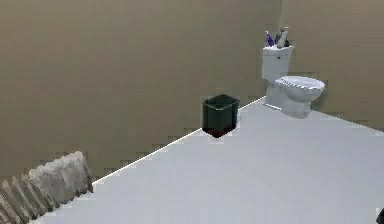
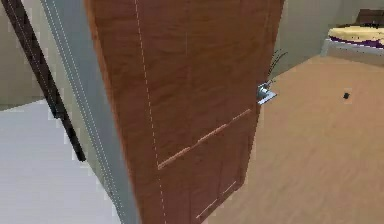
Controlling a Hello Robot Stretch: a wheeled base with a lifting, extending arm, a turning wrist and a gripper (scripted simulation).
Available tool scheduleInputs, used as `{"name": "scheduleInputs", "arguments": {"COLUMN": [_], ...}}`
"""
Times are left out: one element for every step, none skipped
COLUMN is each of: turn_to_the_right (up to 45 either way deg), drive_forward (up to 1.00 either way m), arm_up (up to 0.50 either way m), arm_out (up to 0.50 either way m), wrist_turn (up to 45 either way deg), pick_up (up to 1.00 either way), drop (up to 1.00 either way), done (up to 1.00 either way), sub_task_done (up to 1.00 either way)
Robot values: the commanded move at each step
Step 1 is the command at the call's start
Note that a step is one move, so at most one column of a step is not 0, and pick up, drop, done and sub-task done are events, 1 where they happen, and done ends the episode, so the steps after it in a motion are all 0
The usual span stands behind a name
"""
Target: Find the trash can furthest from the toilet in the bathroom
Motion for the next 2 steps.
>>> {"name": "scheduleInputs", "arguments": {"turn_to_the_right": [0.0, 15.0], "drive_forward": [0.45, 0.0], "arm_up": [0.0, 0.0], "arm_out": [0.0, 0.0], "wrist_turn": [0.0, 0.0], "pick_up": [0.0, 0.0], "drop": [0.0, 0.0], "done": [0.0, 0.0], "sub_task_done": [0.0, 0.0]}}
